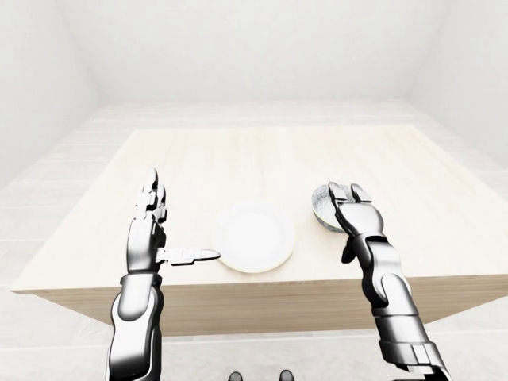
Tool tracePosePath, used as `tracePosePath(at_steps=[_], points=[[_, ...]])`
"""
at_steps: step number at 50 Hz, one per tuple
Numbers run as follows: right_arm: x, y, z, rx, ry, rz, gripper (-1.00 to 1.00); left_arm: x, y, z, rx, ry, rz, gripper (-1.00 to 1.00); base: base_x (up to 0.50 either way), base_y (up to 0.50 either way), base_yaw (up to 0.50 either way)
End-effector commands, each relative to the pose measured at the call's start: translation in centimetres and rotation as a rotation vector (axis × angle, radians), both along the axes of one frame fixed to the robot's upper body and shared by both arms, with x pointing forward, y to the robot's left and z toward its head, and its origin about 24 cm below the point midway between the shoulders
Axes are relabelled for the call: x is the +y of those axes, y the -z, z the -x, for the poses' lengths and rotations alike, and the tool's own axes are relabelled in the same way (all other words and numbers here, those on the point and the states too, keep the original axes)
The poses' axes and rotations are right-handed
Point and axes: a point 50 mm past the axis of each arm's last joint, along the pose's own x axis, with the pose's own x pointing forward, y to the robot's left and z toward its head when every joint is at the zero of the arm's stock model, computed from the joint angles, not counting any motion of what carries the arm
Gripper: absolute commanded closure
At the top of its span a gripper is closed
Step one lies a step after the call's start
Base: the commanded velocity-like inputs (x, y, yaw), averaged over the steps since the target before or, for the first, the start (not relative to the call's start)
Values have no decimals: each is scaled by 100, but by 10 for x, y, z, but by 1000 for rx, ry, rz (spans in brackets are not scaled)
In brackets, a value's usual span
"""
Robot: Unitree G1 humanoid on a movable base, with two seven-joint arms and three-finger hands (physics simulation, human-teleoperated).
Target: Put the bowl on the plate.
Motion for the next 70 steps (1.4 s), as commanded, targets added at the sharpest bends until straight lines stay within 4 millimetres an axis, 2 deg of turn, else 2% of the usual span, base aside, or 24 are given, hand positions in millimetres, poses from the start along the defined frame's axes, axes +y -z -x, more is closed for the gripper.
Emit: tracePosePath(at_steps=[1,24,33,41,49,70], points=[[-4,10,-5,18,8,-12,-100,1,1,-1,2,-3,2,-100,0,0,0],[-17,27,-18,27,44,-62,-100,2,2,0,10,-8,0,-100,0,0,0],[-13,29,-17,20,30,-66,-100,1,1,-1,5,-3,1,-100,0,0,0],[-14,38,-19,31,44,-83,-100,2,-1,1,-6,-2,0,-100,0,0,0],[-19,55,-21,54,85,-126,-100,3,-1,0,-5,-3,-1,-100,0,0,0],[-25,63,-20,62,108,-152,-100,1,-3,2,-12,-6,-10,-100,0,0,0]])
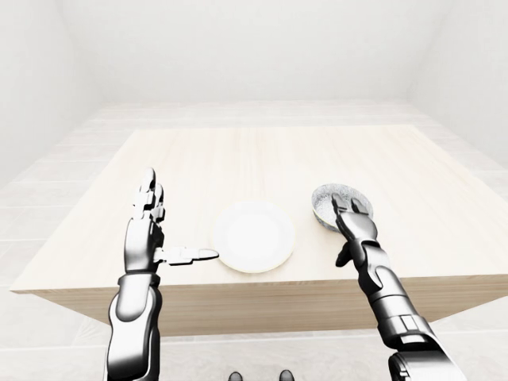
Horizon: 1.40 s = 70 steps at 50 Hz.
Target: Put the bowl on the plate.
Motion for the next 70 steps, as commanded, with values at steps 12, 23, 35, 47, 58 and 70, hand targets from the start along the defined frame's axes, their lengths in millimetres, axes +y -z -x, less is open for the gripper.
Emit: tracePosePath(at_steps=[12,23,35,47,58,70], points=[[-3,9,0,10,20,-23,-100,0,2,1,9,-4,-4,-100,0,0,0],[-2,6,1,10,6,-10,-100,0,4,1,20,-3,-2,-100,0,0,0],[-2,5,2,8,8,-8,-100,-1,5,1,21,-2,-5,-100,0,0,0],[-3,3,2,5,7,-6,-4,-2,7,-1,31,-3,-6,-100,0,0,0],[-2,2,2,5,-2,2,14,-1,10,-2,43,-3,-5,-100,0,0,0],[0,-3,2,2,-16,13,36,0,10,-1,44,-5,-3,-100,0,0,0]])
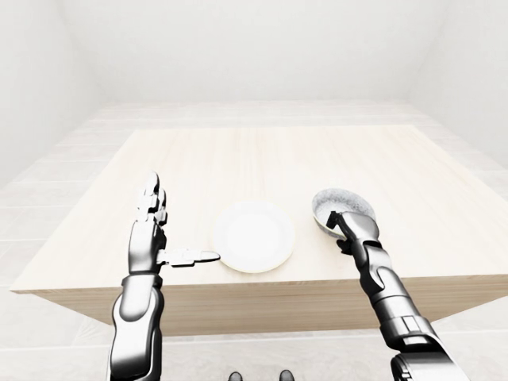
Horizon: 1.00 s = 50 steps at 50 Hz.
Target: Put the bowl on the plate.
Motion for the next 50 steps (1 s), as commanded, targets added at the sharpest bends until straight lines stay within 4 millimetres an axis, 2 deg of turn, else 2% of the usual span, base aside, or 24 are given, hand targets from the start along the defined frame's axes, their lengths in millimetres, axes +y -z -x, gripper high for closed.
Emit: tracePosePath(at_steps=[1,4,10,35,50], points=[[3,-2,1,8,-15,4,33,1,0,0,2,-2,0,-100,0,0,0],[3,-3,2,6,-18,8,25,1,1,0,5,-2,0,-100,0,0,0],[3,-7,2,4,-27,21,26,1,3,0,12,-3,-2,-100,0,0,0],[7,-64,11,-31,-76,162,31,1,0,1,1,-5,-3,-100,0,0,0],[13,-76,19,-41,-73,202,31,2,2,1,9,-6,-1,-100,0,0,0]])
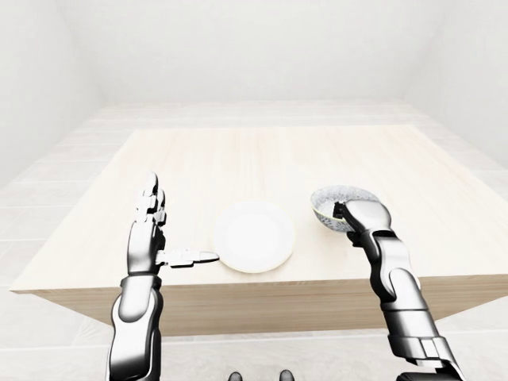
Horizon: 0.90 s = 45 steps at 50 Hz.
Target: Put the bowl on the plate.
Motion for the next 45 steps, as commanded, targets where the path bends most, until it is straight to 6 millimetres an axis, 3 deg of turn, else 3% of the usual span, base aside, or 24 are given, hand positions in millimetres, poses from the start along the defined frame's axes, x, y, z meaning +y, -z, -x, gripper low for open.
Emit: tracePosePath(at_steps=[1,29,45], points=[[6,-18,6,-42,-4,28,31,1,1,-1,5,-3,1,-100,0,0,0],[49,-43,36,-112,-79,4,29,3,2,0,11,-3,5,-100,0,0,0],[71,-48,37,-168,-125,-7,29,5,3,1,17,-8,1,-100,0,0,0]])
